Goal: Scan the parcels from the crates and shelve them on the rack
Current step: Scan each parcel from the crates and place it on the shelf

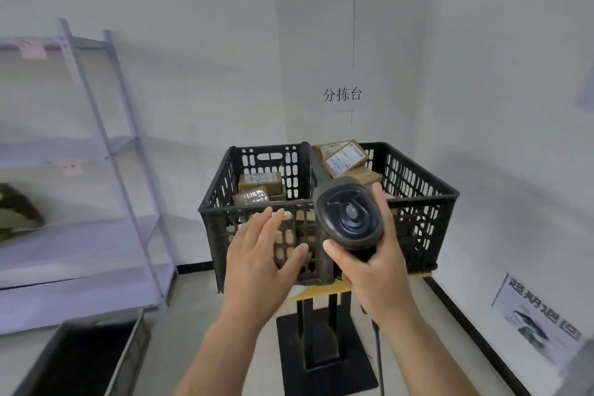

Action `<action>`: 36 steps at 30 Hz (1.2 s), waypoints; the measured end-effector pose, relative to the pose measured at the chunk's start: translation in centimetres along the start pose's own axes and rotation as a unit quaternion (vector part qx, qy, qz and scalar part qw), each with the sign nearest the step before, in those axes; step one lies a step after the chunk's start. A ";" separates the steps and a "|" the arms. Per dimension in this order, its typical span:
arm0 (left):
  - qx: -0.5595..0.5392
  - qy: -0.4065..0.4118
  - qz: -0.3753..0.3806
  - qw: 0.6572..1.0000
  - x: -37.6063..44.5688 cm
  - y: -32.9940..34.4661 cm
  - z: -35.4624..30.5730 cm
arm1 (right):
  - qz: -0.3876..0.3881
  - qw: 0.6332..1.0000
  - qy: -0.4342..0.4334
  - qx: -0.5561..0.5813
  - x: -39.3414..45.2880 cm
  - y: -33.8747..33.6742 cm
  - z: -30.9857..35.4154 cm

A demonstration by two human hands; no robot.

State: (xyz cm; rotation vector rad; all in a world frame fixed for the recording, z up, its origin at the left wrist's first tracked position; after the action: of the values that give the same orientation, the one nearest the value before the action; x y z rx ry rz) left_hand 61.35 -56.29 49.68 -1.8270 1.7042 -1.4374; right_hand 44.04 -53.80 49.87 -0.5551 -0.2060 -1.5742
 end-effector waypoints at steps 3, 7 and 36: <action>0.007 0.002 0.013 1.000 3.4 -0.2 3.5 | -0.002 1.000 0.006 -0.014 3.5 2.3 -1.1; 0.011 0.009 0.027 1.000 7.7 0.0 6.3 | -0.005 0.999 0.011 -0.030 8.2 4.4 -2.3; 0.148 -0.013 0.142 0.979 38.7 5.1 23.3 | 0.003 0.999 0.053 0.004 41.0 10.9 -14.6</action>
State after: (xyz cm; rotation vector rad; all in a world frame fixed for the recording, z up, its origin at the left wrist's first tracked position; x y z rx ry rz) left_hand 69.42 -100.91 52.96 -1.3811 1.5631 -1.4460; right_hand 51.82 -97.75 54.11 -0.4651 -0.1303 -1.5922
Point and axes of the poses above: each hand's wrist, its own x-axis towards the middle knuckle, its own y-axis out of the palm, z = x × y, the point moved 2 cm from there along x, towards the middle knuckle, and after that the axes turned 10 degrees about z, right-handed, at the moved point
